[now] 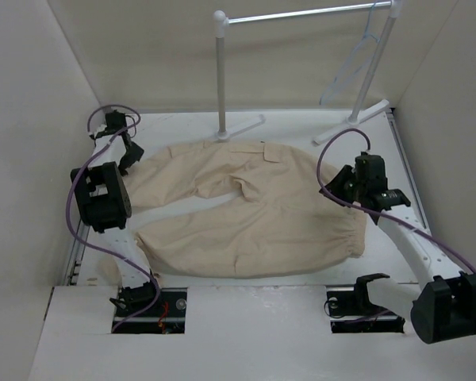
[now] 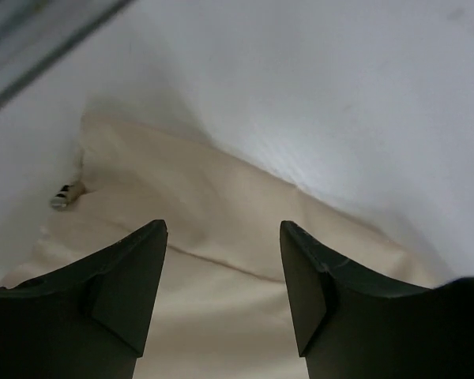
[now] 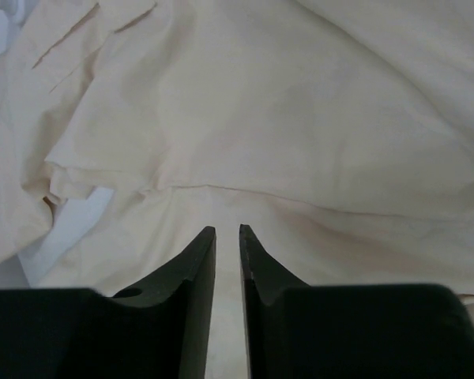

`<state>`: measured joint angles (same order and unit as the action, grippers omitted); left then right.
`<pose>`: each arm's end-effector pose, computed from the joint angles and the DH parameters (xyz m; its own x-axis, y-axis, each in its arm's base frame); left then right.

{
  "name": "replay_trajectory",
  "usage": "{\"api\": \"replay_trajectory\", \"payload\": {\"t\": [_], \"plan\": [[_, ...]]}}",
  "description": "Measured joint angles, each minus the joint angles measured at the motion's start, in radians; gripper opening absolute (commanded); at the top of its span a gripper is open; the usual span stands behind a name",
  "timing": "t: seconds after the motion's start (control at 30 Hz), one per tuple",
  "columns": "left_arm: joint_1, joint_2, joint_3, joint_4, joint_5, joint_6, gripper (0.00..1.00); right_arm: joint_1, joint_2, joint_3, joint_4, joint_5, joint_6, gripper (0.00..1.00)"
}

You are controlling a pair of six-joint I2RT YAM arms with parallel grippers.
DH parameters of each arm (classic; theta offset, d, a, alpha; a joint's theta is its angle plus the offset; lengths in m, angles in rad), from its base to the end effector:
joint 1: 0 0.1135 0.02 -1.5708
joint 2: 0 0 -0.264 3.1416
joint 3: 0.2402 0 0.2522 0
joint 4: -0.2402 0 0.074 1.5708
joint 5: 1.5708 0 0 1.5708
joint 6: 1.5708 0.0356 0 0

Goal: Place the trousers on the hanger
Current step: Flatten out the trousers at the center of the board.

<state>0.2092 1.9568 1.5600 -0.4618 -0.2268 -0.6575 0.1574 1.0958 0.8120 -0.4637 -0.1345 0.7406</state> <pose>0.4283 0.0991 0.2365 -0.3746 -0.6883 -0.6213 -0.7264 0.6342 -0.2647 0.2278 0.0410 0.2630 -0.6659 0.5713 -0.4798 0.2667 0.7829 0.5621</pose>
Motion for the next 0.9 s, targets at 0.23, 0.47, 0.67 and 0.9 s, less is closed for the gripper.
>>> {"api": "replay_trajectory", "payload": {"t": [0.23, 0.47, 0.67, 0.9], "plan": [[0.002, 0.121, -0.009, -0.036, 0.035, -0.005, 0.52, -0.081, 0.017, 0.000, 0.006, 0.022, 0.026, 0.67], [0.008, 0.122, -0.023, -0.024, 0.036, -0.040, 0.04, -0.264, 0.254, 0.050, 0.054, 0.126, 0.045, 0.64], [0.040, 0.122, 0.016, -0.017, 0.013, -0.047, 0.01, -0.376, 0.424, 0.126, 0.071, 0.198, 0.043, 0.62], [0.077, 0.164, 0.200, -0.015, -0.002, -0.047, 0.02, -0.400, 0.521, 0.235, 0.068, 0.234, 0.016, 0.64]]}}
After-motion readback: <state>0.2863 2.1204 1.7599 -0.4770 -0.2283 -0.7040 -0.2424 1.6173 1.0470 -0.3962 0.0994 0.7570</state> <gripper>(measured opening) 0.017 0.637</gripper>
